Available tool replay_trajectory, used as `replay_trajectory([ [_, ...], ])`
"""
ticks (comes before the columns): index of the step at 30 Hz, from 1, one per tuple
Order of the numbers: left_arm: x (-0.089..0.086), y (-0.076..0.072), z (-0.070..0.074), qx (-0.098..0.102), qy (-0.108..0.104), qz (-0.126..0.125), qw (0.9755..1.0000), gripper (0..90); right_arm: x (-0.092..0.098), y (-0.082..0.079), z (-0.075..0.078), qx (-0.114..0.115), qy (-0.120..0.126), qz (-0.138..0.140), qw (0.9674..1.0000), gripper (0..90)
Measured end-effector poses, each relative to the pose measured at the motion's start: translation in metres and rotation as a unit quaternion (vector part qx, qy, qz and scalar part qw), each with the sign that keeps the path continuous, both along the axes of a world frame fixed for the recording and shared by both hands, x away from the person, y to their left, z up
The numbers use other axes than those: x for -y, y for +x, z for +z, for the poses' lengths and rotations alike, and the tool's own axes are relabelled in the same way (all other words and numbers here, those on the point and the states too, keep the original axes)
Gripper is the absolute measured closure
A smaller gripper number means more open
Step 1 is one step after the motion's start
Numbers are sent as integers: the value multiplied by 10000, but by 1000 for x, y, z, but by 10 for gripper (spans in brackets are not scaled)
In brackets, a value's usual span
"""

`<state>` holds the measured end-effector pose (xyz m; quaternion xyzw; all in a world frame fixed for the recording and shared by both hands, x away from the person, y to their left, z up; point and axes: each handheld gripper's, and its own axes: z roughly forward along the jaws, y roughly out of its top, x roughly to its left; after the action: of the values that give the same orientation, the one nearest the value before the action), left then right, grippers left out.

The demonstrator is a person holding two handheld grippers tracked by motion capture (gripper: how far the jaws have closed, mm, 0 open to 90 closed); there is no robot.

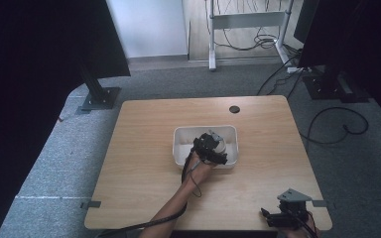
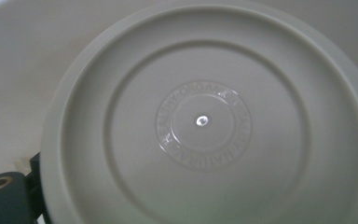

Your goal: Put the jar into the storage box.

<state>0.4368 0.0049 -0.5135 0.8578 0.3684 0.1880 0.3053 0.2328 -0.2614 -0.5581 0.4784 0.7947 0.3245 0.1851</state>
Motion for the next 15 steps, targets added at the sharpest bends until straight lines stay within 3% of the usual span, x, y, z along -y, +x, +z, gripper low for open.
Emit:
replay_trajectory([
  [15,-2,-3,5,70,-132,-85,9999,35,0,0,0,0,-1,3,10000,29],
])
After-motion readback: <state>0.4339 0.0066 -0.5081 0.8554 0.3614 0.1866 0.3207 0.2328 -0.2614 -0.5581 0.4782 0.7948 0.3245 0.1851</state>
